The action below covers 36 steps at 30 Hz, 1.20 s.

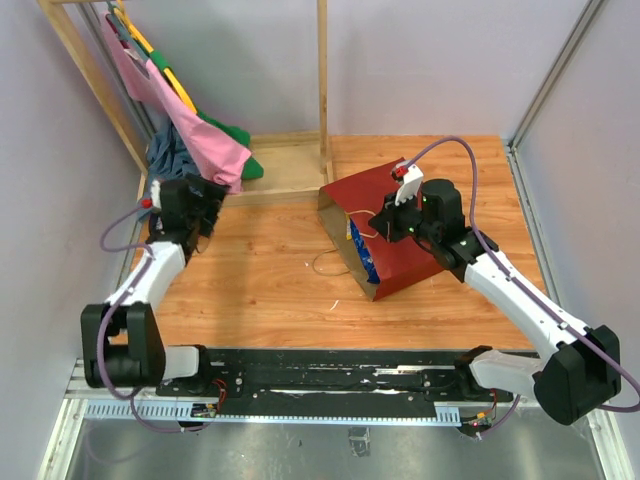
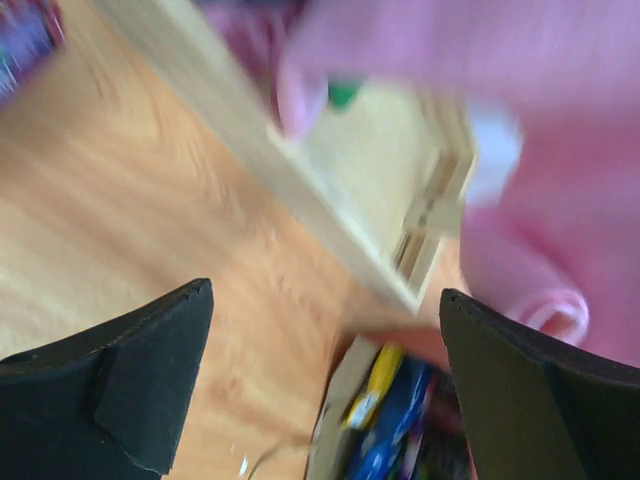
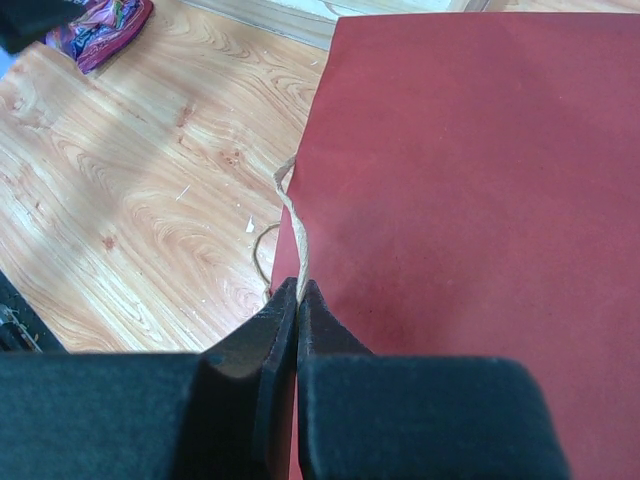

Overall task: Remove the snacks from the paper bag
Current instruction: Place the snack at the center of the board, then take out the snack from the paper bag.

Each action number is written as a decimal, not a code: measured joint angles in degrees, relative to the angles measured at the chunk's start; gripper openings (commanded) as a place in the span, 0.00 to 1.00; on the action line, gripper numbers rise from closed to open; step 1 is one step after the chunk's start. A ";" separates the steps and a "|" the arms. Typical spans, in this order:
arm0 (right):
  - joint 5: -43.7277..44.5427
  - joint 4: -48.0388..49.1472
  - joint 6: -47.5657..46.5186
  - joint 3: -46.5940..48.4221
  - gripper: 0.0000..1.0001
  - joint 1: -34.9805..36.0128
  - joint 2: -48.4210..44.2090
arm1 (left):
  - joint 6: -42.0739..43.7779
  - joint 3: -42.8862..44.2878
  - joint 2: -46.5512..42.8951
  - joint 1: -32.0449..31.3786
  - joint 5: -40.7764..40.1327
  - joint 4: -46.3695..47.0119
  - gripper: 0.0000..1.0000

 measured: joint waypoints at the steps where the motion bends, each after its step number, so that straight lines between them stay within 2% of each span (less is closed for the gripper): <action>1: 0.00 0.00 0.02 -0.02 0.01 0.00 0.00 | 0.22 -2.43 -2.27 -2.91 -0.52 0.42 0.99; 8: 0.00 0.26 0.35 -0.02 0.01 0.00 0.00 | 3.06 -20.00 -12.70 -20.15 -1.33 8.26 1.00; 12: -0.04 0.33 0.72 -0.02 0.01 0.00 -0.04 | 5.81 -23.69 -13.38 -24.30 -0.33 13.49 0.98; 17: -0.33 0.39 1.44 0.00 0.01 0.00 -0.24 | 10.51 -19.74 -4.31 -25.59 3.67 17.59 0.92; 25: -0.46 0.28 1.68 0.00 0.01 0.00 -0.42 | 14.64 -11.19 11.78 -32.83 9.29 22.32 0.88; 29: -0.44 0.28 1.68 0.00 0.01 0.00 -0.76 | 15.39 -5.79 17.86 -35.21 10.78 25.11 0.77; 36: -0.44 0.31 1.68 -0.02 0.01 0.00 -0.83 | 13.84 -0.76 27.08 -36.26 12.98 30.29 0.50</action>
